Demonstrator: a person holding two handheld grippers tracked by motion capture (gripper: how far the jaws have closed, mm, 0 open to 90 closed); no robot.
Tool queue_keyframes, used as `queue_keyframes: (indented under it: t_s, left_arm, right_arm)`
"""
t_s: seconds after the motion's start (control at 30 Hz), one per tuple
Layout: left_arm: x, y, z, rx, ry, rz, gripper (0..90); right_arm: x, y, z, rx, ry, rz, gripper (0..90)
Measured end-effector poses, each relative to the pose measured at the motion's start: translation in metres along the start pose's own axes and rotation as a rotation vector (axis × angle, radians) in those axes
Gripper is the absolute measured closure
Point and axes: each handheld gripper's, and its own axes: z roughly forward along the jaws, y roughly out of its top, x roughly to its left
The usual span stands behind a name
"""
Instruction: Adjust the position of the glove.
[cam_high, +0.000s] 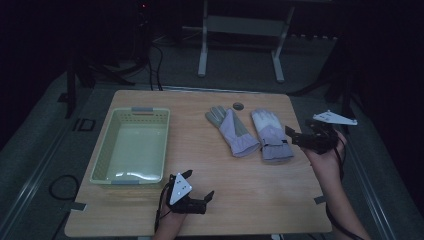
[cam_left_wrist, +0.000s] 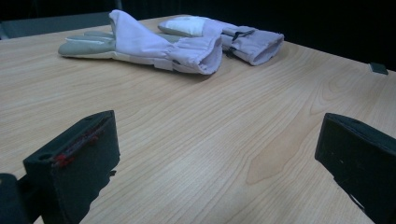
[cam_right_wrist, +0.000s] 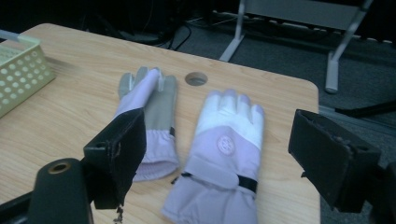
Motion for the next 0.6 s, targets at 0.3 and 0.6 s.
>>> queue_keyframes:
  t_s: [0.3, 0.6]
  left_arm:
    - [0.000, 0.000, 0.000, -0.001, -0.003, -0.003, 0.1]
    - [0.000, 0.000, 0.000, 0.001, -0.005, -0.001, 0.1]
  right_arm:
    - [0.017, 0.024, 0.029, 0.020, 0.040, -0.048, 22.5]
    - [0.026, 0.035, 0.056, 0.051, 0.074, -0.083, 23.5]
